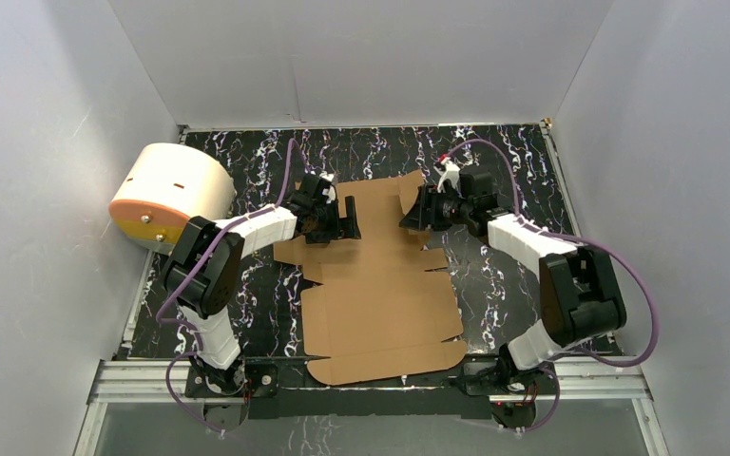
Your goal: Fold the paper box
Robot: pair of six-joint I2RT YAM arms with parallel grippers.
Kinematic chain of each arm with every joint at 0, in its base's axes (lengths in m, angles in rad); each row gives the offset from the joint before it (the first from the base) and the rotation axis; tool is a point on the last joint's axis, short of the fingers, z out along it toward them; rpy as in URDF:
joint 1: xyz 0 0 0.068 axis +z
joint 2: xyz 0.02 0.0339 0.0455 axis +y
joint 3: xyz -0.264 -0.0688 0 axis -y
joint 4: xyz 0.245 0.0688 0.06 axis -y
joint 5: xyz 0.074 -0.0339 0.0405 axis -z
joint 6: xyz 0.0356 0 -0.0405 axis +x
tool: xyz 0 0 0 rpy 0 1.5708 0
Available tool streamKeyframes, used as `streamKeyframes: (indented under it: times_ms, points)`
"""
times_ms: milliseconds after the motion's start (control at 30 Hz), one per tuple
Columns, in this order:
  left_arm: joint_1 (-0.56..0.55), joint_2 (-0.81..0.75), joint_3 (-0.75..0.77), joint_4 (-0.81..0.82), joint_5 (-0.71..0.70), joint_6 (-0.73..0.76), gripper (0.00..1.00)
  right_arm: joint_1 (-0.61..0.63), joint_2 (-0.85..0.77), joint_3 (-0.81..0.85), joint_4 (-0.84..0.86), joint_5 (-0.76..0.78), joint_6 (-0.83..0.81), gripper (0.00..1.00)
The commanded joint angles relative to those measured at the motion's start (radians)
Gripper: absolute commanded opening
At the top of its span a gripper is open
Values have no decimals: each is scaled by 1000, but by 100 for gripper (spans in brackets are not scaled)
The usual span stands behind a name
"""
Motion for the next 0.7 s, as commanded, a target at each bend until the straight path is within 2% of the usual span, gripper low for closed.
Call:
streamKeyframes:
  times_ms: [0,533,667]
  points:
    - [-15,10,-14,-10,-2,0,91,18,49,28,31,41,-8,66]
    - [-15,-9,-20,-10,-13,8,91,61,102,56,16,121,-27,65]
    - [-15,-45,-11,-25,-27,17,91,62,61,75,-11,117,-42,66]
